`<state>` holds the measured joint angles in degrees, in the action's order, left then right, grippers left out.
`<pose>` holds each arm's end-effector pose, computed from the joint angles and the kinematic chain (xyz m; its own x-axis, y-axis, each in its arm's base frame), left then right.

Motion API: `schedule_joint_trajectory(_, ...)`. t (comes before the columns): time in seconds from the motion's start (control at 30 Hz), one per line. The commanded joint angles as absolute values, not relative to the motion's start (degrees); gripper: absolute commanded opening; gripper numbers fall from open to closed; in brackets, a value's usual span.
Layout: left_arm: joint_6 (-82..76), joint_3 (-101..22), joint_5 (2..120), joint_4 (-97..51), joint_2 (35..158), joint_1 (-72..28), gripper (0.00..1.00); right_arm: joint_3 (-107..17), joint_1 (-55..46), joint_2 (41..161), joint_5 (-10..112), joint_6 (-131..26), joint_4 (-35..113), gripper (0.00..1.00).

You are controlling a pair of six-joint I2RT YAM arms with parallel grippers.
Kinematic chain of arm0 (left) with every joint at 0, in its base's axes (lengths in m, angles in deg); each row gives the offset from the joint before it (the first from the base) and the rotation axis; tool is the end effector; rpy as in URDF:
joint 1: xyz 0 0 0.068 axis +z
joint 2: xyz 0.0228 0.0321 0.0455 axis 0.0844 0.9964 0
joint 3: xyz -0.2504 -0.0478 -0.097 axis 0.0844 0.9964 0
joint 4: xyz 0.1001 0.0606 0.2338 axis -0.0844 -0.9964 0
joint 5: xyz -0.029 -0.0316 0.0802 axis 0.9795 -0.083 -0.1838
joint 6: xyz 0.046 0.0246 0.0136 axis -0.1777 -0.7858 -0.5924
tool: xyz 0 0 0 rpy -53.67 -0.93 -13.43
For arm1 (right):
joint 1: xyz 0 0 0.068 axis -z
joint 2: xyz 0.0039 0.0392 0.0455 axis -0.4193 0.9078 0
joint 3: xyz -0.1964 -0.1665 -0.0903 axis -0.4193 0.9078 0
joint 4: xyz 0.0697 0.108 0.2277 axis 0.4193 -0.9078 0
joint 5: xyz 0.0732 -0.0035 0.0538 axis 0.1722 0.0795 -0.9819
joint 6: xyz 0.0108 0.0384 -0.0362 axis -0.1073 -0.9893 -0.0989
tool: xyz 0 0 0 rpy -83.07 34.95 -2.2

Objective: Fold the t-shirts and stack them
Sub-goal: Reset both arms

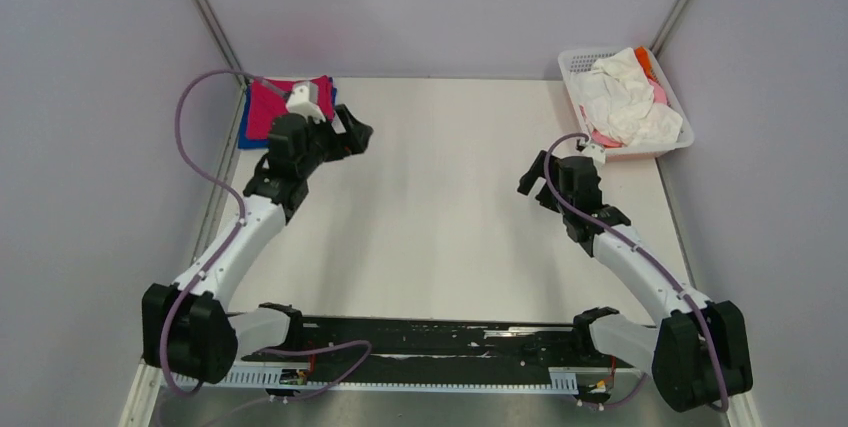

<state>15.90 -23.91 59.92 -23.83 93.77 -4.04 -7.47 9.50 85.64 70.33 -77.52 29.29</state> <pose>0.2932 -0.0501 0.3295 -0.3463 -0.4519 -0.8221 0.1101 0.8507 -0.5140 0.2354 0.0569 0.2276 -0.5574 0.3858 -0.7352 0.2272 0.9226 0.3118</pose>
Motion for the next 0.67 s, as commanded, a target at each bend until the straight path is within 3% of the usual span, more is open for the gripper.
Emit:
schedule_joint_trajectory(0.0,15.48,-11.61,49.33,-28.53,83.48,-12.07,1.00,-3.52,9.68,77.38,68.51,-79.57,30.82,1.00)
schedule_joint_trajectory(0.23,15.12,-2.65,44.00,-29.36,71.02,-13.35,1.00,4.09,9.60,66.19,66.40,-80.15,33.35,1.00)
schedule_joint_trajectory(0.63,15.09,-2.64,43.33,-30.83,68.05,-13.35,1.00,7.08,9.65,60.52,66.86,-77.87,36.61,1.00)
